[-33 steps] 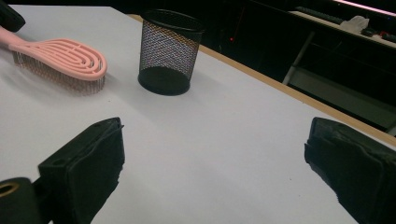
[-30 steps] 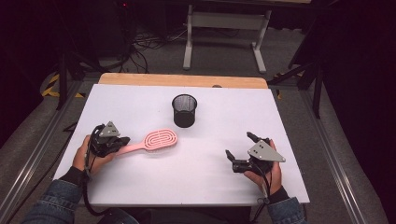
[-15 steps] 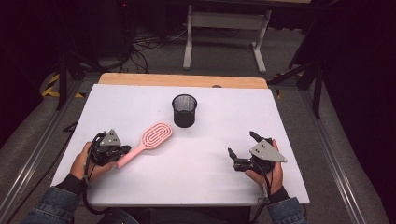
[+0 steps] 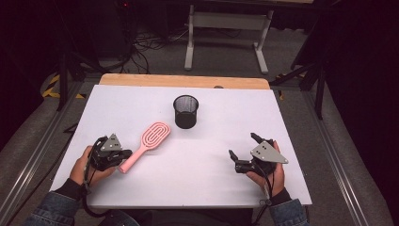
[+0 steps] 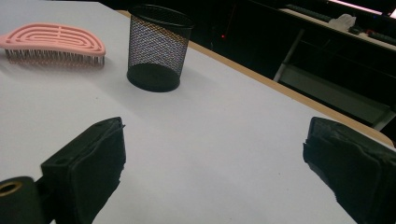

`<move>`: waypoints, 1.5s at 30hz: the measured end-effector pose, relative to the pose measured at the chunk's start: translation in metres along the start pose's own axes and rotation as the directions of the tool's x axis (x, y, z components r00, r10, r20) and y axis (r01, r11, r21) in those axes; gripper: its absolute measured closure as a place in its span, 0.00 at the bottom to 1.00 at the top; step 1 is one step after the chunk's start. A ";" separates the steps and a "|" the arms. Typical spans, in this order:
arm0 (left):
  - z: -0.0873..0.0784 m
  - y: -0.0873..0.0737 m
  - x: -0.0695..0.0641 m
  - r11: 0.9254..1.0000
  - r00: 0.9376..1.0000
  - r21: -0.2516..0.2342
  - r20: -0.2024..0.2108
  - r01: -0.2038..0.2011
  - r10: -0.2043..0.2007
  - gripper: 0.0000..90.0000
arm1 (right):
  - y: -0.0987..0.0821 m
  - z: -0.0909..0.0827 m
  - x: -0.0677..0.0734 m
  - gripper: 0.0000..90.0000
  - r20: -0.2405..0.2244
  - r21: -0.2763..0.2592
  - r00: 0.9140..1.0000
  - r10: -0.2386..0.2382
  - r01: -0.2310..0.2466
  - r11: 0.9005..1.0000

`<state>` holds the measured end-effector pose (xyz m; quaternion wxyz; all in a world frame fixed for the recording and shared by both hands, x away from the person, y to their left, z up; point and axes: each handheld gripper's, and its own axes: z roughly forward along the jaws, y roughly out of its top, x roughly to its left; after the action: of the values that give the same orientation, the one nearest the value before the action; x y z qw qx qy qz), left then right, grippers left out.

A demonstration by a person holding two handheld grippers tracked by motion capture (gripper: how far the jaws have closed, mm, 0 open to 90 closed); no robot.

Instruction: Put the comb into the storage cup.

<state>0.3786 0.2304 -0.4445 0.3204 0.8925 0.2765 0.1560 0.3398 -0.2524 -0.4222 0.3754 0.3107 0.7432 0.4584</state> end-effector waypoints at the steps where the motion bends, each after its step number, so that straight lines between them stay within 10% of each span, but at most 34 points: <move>1: 0.000 0.000 0.000 1.000 1.000 0.001 0.001 0.000 0.000 0.96 | 0.000 0.000 0.000 0.07 -0.001 0.000 1.000 0.000 0.000 1.000; 33: -0.016 0.008 0.004 0.998 0.999 -0.057 -0.044 0.012 -0.015 0.89 | 0.000 0.001 0.000 0.07 0.003 0.009 1.000 -0.007 0.007 1.000; 45: -0.016 0.023 0.005 0.995 0.993 0.023 -0.079 0.092 -0.090 0.52 | -0.003 0.003 0.000 0.07 0.005 0.018 1.000 -0.002 0.002 1.000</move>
<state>0.3845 0.2264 -0.4171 0.3041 0.8764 0.3313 0.1721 0.3421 -0.2524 -0.4254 0.3748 0.3147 0.7467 0.4504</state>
